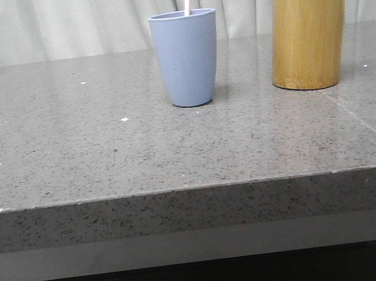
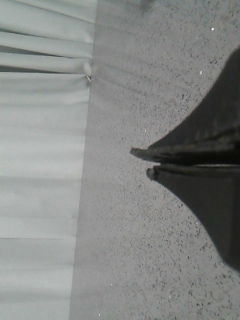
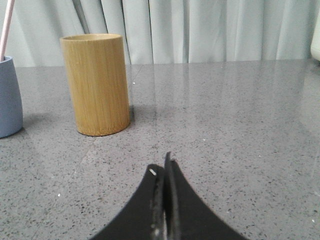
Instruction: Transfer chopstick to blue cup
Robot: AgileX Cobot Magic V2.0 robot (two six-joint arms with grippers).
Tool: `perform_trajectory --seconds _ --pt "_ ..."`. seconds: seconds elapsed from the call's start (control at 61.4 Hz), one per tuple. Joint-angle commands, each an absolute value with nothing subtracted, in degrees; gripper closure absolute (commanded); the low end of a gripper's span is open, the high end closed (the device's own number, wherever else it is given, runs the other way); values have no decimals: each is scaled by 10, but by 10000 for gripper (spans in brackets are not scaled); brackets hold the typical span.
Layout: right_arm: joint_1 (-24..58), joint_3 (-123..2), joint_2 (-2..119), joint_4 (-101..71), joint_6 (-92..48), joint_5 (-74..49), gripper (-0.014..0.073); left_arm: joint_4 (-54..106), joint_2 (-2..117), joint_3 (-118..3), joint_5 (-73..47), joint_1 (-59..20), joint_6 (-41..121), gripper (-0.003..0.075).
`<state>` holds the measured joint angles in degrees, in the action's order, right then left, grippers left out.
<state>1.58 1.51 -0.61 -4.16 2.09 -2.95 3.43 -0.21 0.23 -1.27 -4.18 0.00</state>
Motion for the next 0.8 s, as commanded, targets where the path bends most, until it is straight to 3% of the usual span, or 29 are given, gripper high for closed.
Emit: perform_trajectory --seconds 0.0,0.782 --pt "11 13 -18 -44 17 23 660 35 -14 9 31 -46 0 739" --pt "11 13 -18 -44 17 41 660 35 -14 9 31 -46 0 739"
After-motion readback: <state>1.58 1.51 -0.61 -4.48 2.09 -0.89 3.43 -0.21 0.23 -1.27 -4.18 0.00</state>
